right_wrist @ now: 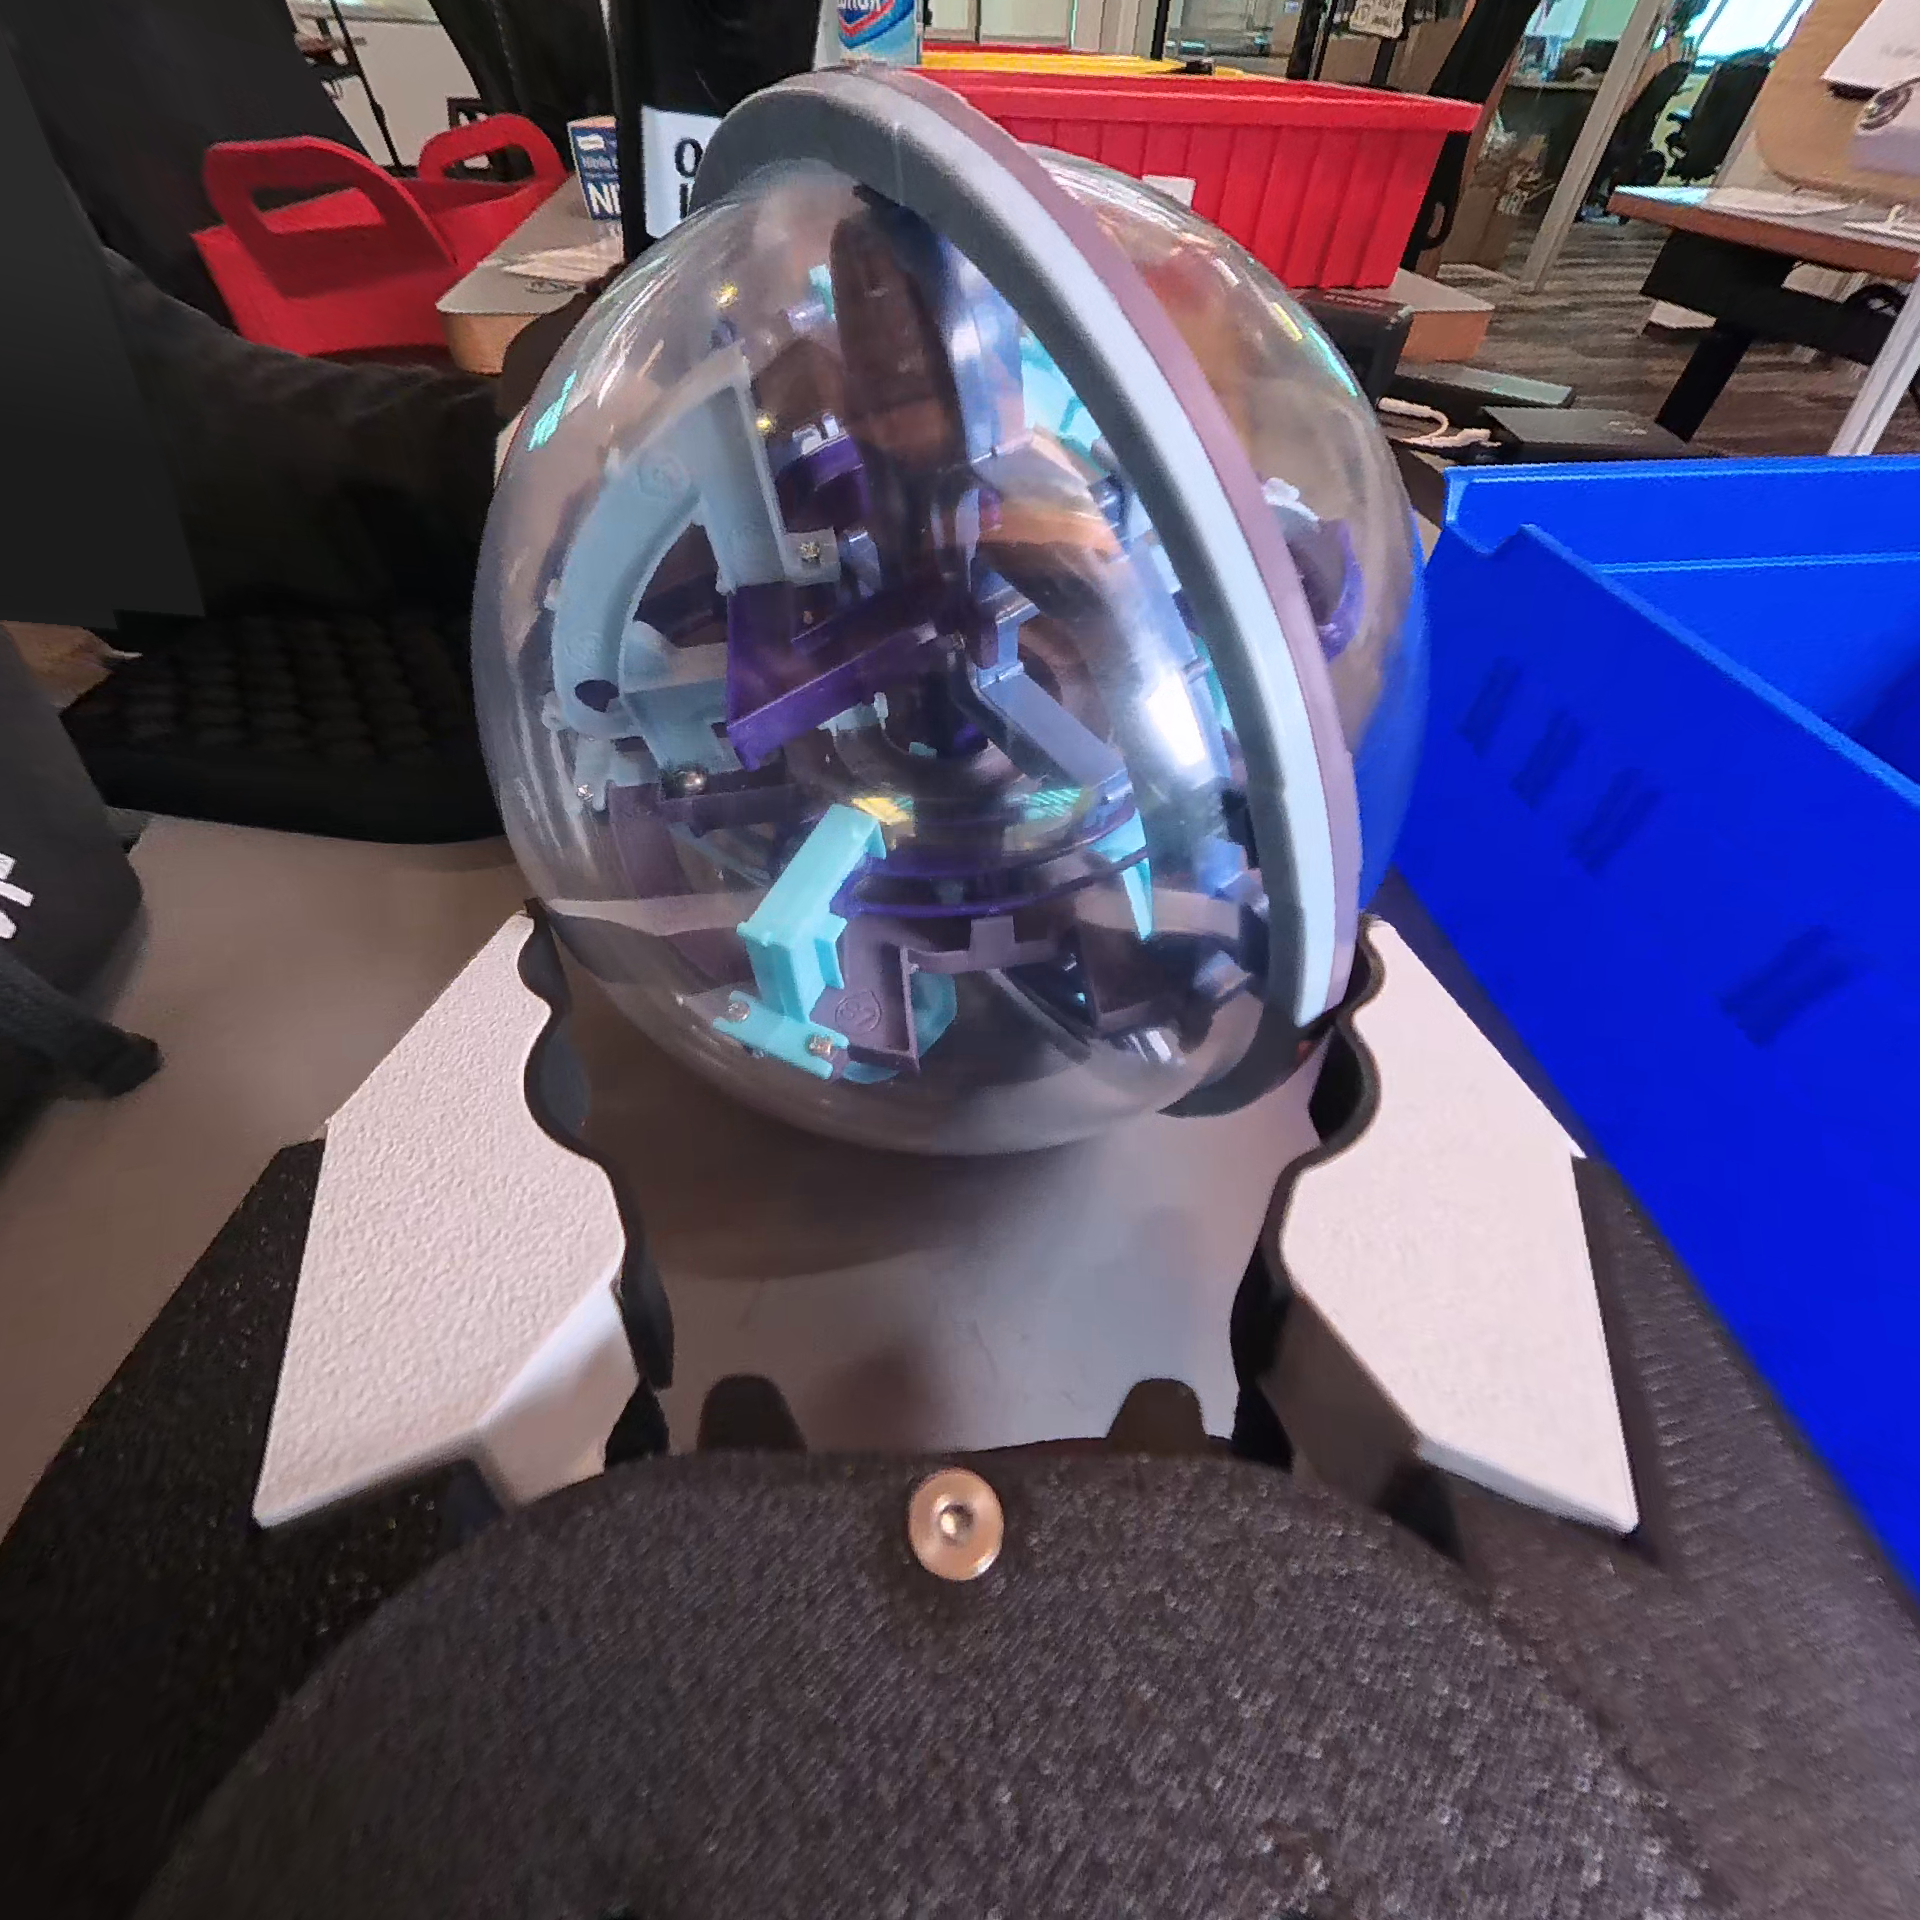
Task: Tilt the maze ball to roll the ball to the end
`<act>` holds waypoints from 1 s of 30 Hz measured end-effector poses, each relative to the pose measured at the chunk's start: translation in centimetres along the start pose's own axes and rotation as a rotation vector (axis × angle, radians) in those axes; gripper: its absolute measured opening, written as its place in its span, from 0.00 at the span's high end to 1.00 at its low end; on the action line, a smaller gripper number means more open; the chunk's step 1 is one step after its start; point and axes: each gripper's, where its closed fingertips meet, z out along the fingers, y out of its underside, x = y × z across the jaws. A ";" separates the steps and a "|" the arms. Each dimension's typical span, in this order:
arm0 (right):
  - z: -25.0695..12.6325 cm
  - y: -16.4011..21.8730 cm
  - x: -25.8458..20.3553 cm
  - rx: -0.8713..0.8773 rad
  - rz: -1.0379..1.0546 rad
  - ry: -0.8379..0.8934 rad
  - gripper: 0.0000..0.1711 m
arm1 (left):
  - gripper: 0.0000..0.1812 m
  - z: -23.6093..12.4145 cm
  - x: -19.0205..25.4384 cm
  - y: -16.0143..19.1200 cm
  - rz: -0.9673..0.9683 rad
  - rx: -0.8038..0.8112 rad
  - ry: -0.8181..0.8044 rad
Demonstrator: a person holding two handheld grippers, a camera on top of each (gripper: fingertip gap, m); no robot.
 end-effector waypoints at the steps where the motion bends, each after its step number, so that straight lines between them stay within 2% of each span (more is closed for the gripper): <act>1: 0.0 0.0 0.0 0.001 0.003 0.000 0.17 | 0.21 0.0 0.0 0.0 -0.004 0.001 0.002; 16: -0.2 -1.1 0.1 0.045 0.174 -0.039 0.17 | 0.21 0.1 -0.1 0.3 -0.219 -0.020 0.053; 30: -0.1 -0.9 0.4 0.056 0.240 -0.057 0.17 | 0.21 0.2 -0.6 -0.1 -0.261 -0.002 0.044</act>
